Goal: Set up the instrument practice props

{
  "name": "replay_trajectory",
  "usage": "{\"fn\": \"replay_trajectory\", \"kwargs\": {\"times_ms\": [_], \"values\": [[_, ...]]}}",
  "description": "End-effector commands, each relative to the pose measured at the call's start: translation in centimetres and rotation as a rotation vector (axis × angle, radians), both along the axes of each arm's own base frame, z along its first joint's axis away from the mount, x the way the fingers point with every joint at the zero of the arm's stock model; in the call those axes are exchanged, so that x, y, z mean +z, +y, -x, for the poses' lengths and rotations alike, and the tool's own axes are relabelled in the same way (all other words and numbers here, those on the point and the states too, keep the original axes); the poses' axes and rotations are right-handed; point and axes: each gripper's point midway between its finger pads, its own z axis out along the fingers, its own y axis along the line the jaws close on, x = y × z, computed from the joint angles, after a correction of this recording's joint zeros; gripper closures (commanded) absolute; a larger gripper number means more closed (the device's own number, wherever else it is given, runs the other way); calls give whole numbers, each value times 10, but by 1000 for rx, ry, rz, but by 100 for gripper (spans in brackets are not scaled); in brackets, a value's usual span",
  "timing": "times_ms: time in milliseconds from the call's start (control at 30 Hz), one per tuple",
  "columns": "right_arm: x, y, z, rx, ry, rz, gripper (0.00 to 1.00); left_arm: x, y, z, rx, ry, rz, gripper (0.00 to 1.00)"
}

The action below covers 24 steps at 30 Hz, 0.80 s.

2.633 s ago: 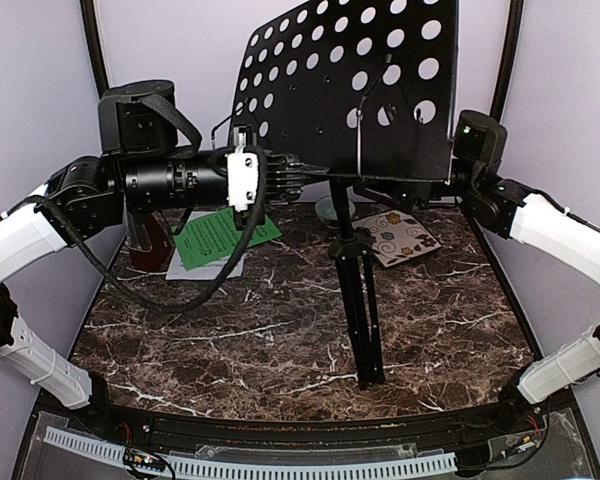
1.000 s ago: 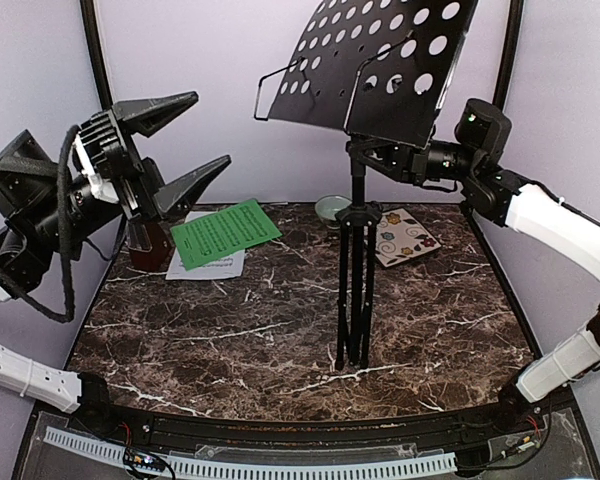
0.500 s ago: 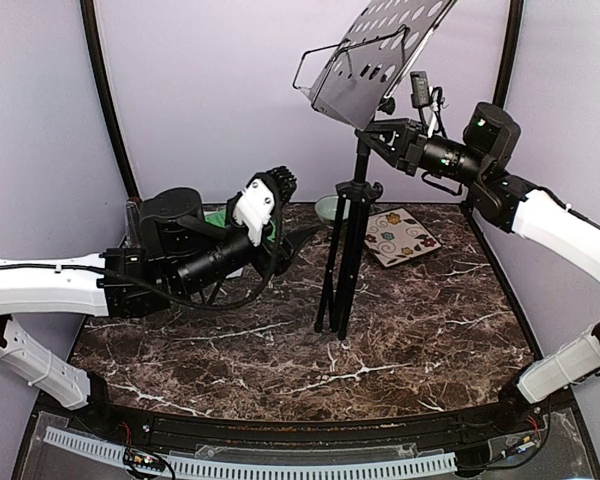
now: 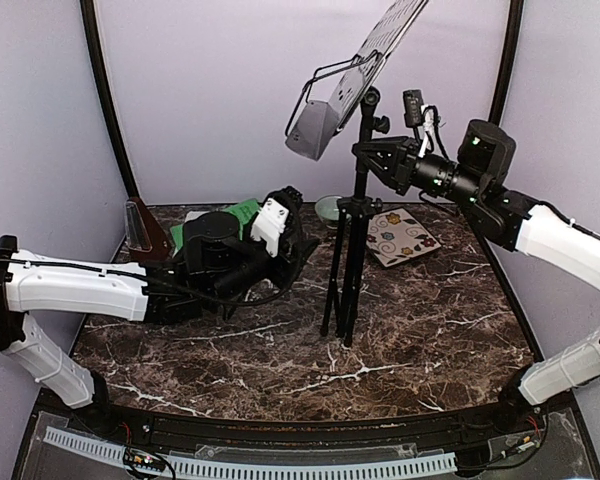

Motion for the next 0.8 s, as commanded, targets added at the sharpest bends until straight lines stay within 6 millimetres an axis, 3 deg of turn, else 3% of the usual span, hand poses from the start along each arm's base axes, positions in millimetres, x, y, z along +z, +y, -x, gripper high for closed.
{"fn": "replay_trajectory", "kwargs": {"times_ms": [0, 433, 767], "values": [[110, -38, 48, -87, -361, -243, 100, -1, -8, -5, -8, 34, 76, 52], [80, -27, 72, -72, -397, -220, 100, -31, -36, -6, -72, 75, 80, 54], [76, -19, 84, -44, -429, -201, 100, -40, -44, -11, -70, 78, 64, 55]]}}
